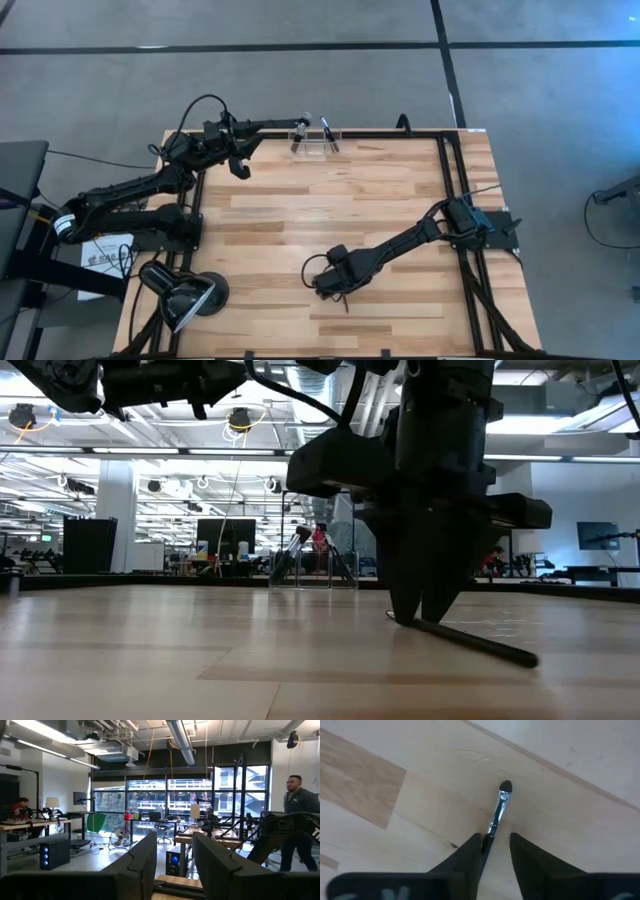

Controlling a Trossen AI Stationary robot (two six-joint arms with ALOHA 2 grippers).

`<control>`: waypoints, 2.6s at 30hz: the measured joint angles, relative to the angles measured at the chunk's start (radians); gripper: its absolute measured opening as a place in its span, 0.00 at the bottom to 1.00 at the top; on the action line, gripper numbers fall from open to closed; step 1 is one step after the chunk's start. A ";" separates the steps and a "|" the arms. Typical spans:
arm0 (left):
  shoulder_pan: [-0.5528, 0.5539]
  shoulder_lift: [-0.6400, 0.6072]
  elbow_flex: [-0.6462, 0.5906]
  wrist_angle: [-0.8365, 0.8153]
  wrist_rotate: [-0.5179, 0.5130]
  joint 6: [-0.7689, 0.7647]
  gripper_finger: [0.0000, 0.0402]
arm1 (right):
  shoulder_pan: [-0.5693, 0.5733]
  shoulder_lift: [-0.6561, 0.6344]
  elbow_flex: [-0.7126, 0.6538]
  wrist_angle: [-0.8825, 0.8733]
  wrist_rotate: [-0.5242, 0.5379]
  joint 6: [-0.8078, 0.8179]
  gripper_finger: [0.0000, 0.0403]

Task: Sort items
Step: Put the eyeshadow brush into the right section of the transparent organizer

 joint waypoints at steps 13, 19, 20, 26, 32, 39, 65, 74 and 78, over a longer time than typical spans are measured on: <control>0.000 0.000 0.000 0.000 0.000 0.000 0.30 | -0.003 0.002 0.000 -0.037 -0.041 -0.150 0.03; 0.000 0.000 0.000 0.000 0.000 0.000 0.30 | -0.002 0.002 0.000 -0.040 -0.045 -0.217 0.06; 0.000 0.000 0.000 0.000 0.000 0.000 0.30 | -0.001 0.002 -0.001 -0.040 -0.043 -0.218 0.08; 0.000 0.000 0.000 0.000 0.000 0.000 0.30 | 0.000 0.002 -0.001 -0.040 -0.011 -0.249 0.06; 0.000 0.000 0.000 0.000 0.000 0.003 0.30 | 0.008 0.002 -0.002 -0.032 0.047 -0.289 0.03; 0.000 0.000 0.000 0.000 0.000 0.003 0.30 | 0.045 -0.040 -0.004 -0.034 0.118 -0.317 0.01; -0.079 0.000 0.000 -0.252 0.248 -0.060 0.30 | -0.098 -0.281 -0.004 0.150 0.448 -1.109 0.00; -0.077 0.000 0.000 -0.444 0.284 -0.061 0.30 | -0.323 -0.292 -0.003 0.274 0.112 -1.430 0.00; -0.076 -0.002 -0.007 -0.486 0.300 -0.060 0.30 | -0.438 -0.292 -0.003 0.311 0.004 -1.526 0.00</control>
